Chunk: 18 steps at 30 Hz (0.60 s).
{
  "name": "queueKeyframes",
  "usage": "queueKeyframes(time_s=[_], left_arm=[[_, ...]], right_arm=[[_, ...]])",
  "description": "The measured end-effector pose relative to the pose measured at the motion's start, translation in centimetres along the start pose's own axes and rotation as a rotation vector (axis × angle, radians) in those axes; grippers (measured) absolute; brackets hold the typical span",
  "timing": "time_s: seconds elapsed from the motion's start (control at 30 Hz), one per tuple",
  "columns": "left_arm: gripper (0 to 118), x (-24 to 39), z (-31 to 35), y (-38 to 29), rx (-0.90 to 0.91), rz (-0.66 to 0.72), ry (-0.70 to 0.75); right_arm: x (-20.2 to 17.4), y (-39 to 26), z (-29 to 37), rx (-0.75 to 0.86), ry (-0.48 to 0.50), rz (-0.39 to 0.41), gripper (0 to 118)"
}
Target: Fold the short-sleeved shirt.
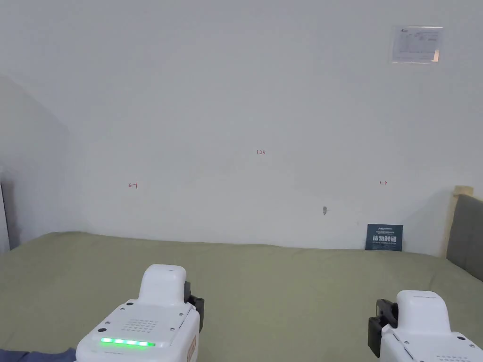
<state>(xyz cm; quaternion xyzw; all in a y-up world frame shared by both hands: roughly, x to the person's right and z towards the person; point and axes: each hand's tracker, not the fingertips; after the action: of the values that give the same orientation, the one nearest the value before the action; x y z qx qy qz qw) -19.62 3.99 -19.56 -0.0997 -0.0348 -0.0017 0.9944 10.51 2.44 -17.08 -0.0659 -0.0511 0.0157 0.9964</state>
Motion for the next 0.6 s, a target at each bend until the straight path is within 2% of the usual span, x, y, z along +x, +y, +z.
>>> queueKeyframes(time_s=[0.23, 0.33, 0.4, 0.6], left_arm=[[1, -2.3, -0.4, -0.4, -0.023, 0.03, 0.016], [1, -4.5, -0.3, -1.1, -0.024, 0.033, 0.051], [1, -6.4, 0.2, -1.2, -0.036, 0.03, 0.099], [1, -14.5, 3.8, -1.5, -0.048, 0.022, 0.296]], right_arm=[[-0.4, -0.8, -0.2, -0.023, 0.0, 0.013, 0], [-1.9, -1.1, -0.9, -0.037, 0.001, 0.067, 0], [-3.6, -1.2, -1.5, -0.039, 0.037, 0.087, 0], [-12.2, -1.1, -3.7, -0.028, 0.252, 0.028, 0]])
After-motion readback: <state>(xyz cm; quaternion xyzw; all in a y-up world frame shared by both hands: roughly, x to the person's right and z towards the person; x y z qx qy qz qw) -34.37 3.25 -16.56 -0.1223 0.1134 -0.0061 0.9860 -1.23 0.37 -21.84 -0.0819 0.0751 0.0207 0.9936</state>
